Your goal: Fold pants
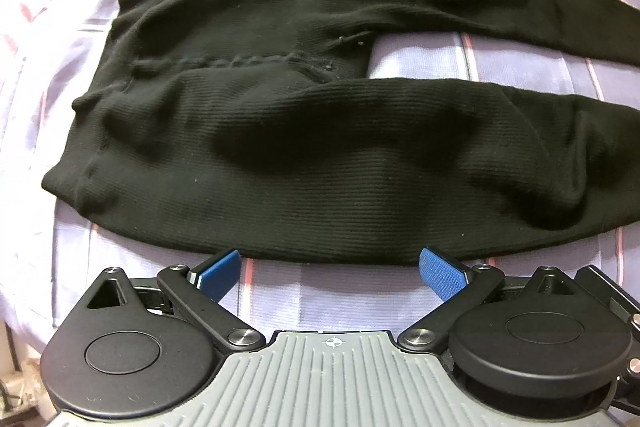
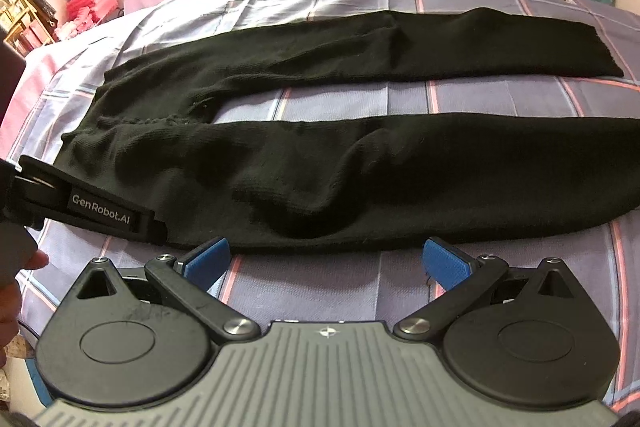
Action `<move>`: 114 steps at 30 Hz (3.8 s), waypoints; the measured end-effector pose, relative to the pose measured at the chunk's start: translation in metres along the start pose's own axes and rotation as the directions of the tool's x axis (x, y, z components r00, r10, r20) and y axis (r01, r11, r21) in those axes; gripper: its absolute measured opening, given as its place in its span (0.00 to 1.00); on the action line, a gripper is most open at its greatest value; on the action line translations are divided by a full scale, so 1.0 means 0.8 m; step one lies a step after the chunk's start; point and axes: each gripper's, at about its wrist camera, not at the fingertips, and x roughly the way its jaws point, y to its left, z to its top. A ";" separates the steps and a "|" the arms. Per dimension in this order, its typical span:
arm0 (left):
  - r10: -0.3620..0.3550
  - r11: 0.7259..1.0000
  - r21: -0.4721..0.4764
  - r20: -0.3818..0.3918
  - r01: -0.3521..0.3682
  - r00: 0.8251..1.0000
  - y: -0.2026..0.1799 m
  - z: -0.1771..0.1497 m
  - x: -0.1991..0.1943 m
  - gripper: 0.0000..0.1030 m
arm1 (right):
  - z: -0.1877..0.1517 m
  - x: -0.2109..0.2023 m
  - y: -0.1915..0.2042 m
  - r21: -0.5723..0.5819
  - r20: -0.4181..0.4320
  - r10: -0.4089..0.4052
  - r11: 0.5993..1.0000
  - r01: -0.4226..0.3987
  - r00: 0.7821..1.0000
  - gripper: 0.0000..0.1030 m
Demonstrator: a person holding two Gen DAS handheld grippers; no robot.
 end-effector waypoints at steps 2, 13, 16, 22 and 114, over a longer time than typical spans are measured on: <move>0.000 1.000 -0.005 0.001 0.000 1.000 -0.002 0.002 -0.001 1.00 | 0.001 0.000 -0.004 0.002 0.000 0.005 1.000 -0.005 1.000 1.00; -0.001 1.000 0.008 -0.001 0.001 1.000 -0.018 0.007 0.000 1.00 | -0.003 -0.002 -0.020 0.026 0.001 0.007 1.000 -0.007 1.000 1.00; -0.002 1.000 0.018 0.001 0.002 1.000 -0.021 0.006 -0.001 1.00 | -0.005 -0.003 -0.023 0.032 0.001 0.005 0.999 -0.005 1.000 1.00; 0.000 1.000 0.027 0.013 0.000 1.000 -0.024 0.005 -0.006 1.00 | -0.006 -0.008 -0.022 0.031 0.011 0.007 0.999 -0.007 1.000 1.00; 0.034 0.955 -0.296 0.032 -0.023 0.999 0.165 -0.002 0.055 1.00 | 0.003 0.047 0.020 -0.469 -0.170 0.105 0.866 -0.174 0.980 0.05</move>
